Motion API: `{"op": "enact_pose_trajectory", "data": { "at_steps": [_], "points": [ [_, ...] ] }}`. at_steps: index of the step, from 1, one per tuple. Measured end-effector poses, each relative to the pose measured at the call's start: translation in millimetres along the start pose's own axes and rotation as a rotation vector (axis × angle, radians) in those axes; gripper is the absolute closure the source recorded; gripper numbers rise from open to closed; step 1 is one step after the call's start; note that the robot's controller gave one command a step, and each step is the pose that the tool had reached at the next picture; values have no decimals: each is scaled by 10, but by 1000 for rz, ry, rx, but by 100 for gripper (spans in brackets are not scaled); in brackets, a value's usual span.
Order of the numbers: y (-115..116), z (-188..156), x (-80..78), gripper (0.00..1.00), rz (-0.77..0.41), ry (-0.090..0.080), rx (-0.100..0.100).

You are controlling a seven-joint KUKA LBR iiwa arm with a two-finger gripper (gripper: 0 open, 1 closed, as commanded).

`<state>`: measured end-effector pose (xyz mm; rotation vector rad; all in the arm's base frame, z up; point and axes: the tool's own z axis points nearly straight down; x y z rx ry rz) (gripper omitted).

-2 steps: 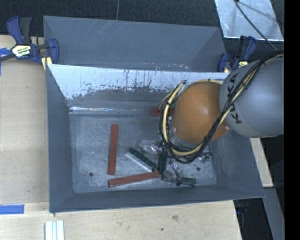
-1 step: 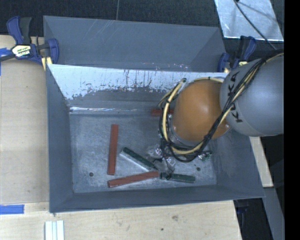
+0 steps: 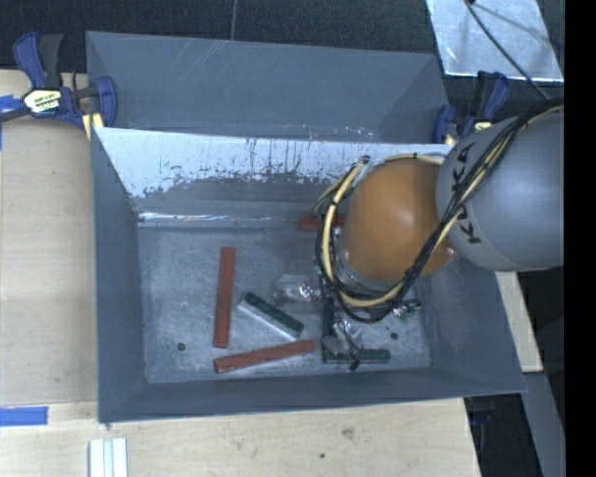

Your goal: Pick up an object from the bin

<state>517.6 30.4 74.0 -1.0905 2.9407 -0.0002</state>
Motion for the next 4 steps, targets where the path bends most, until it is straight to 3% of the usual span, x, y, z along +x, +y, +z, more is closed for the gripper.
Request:
{"op": "enact_pose_trajectory", "data": {
  "at_steps": [1, 2, 3, 4],
  "points": [
    [531, 23, -97, 0, 5, 2, -2],
    [527, 22, -99, 100, 5, 1, -1],
    [353, -1445, -261, 100, -28, 0, 0],
    [691, -978, -276, 100, -71, 6, -5]
  ]
}}
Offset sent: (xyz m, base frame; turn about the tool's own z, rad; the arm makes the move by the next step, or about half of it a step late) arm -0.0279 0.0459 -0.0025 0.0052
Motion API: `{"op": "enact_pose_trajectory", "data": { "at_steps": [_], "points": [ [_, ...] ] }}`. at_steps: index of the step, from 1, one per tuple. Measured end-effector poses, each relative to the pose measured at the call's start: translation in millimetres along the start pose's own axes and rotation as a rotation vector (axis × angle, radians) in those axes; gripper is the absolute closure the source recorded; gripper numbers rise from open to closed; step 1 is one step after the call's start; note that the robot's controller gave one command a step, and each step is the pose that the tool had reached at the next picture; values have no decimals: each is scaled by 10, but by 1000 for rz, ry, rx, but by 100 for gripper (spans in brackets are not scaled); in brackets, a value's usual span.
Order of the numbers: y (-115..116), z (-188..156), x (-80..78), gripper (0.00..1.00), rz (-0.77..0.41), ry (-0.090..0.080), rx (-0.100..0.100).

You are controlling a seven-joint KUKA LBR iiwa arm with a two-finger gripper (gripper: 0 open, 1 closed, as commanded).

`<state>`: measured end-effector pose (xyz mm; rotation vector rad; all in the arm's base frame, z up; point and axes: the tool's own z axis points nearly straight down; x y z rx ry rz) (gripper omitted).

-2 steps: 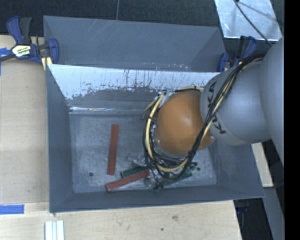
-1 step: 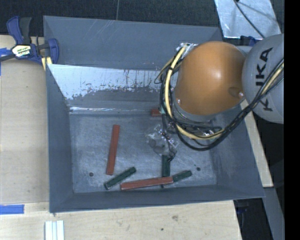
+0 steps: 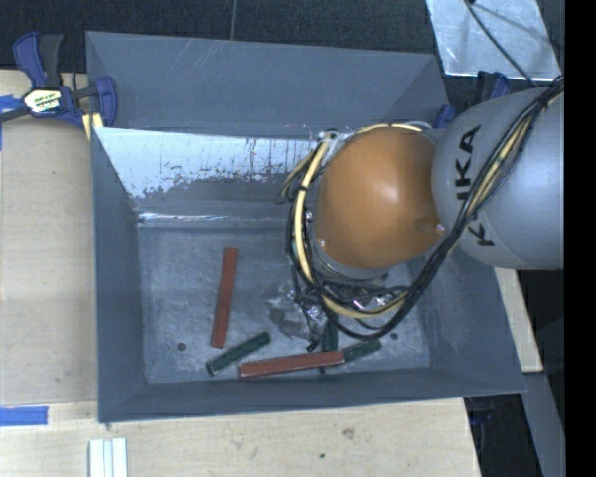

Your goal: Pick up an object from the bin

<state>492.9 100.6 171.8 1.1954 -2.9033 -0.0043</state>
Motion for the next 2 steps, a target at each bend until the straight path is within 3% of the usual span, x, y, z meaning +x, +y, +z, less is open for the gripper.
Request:
{"op": "enact_pose_trajectory", "data": {
  "at_steps": [1, 2],
  "points": [
    [138, 459, -150, 100, -375, 1, 1],
    [130, 446, -154, 0, -372, -1, 3]
  ]
}}
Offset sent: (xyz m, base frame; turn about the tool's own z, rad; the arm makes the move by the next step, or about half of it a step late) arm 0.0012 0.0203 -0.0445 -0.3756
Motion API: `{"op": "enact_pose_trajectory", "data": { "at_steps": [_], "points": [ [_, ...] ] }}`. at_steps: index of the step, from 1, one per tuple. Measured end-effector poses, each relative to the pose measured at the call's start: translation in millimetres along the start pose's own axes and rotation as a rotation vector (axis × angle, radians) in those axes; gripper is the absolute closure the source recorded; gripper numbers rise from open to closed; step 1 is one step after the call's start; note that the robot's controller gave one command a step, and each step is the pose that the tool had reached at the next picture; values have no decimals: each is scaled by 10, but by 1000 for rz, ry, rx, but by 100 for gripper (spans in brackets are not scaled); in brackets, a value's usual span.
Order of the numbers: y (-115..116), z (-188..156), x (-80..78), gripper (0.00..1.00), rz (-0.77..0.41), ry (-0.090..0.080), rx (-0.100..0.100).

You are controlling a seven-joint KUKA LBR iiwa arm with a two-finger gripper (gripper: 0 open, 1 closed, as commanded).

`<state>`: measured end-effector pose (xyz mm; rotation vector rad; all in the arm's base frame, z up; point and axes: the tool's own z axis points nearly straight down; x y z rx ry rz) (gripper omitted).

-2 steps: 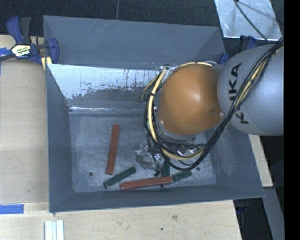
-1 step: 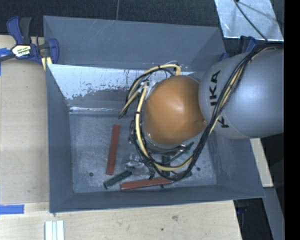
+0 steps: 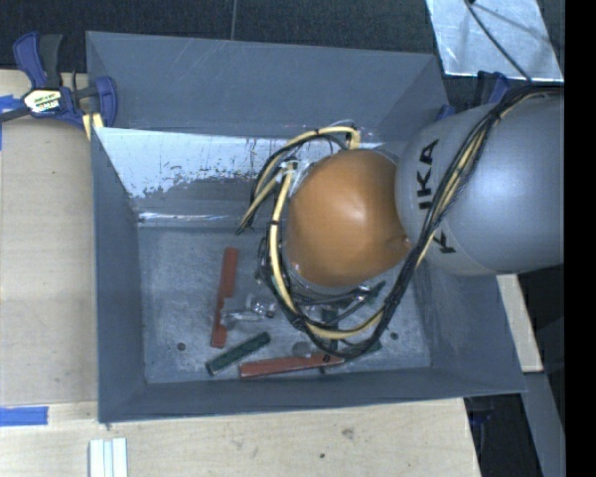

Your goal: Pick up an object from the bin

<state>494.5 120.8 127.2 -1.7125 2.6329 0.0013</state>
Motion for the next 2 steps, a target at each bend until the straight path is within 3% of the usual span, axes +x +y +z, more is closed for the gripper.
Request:
{"op": "enact_pose_trajectory", "data": {
  "at_steps": [1, 2],
  "points": [
    [-539, 434, -222, 0, 127, -3, 2],
    [-438, 574, -680, 0, -56, -4, 2]
  ]
}}
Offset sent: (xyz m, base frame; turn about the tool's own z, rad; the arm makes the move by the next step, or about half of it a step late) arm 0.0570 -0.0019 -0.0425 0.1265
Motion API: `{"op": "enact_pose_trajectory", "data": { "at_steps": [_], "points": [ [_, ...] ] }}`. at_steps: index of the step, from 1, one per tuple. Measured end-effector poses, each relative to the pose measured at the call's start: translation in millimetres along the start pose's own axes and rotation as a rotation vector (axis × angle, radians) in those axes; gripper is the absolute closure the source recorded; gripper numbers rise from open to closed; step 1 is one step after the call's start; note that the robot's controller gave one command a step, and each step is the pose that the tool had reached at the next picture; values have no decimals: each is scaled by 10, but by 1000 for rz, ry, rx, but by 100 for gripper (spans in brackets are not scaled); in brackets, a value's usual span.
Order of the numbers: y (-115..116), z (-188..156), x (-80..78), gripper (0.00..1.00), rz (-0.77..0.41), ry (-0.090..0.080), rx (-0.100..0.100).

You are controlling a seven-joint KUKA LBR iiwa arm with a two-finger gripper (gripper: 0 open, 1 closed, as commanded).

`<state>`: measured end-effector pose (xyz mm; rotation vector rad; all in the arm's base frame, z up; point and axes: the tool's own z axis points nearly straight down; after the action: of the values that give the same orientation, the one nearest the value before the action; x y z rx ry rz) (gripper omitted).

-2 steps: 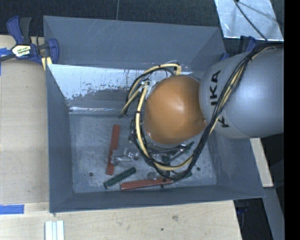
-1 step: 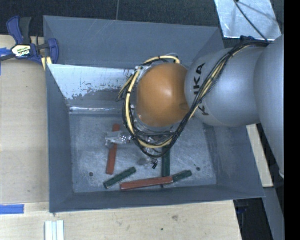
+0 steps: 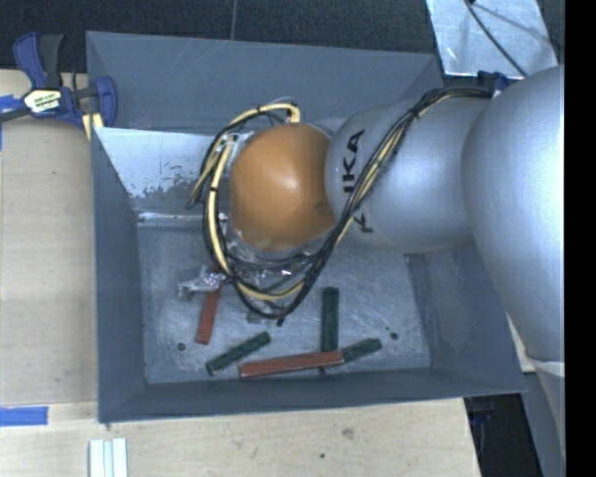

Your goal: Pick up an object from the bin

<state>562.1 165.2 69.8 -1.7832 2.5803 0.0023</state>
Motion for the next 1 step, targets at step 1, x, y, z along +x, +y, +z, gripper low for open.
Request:
{"op": "enact_pose_trajectory", "data": {
  "at_steps": [1],
  "points": [
    [-8, -14, 2, 100, 4, -1, 0]
  ]
}}
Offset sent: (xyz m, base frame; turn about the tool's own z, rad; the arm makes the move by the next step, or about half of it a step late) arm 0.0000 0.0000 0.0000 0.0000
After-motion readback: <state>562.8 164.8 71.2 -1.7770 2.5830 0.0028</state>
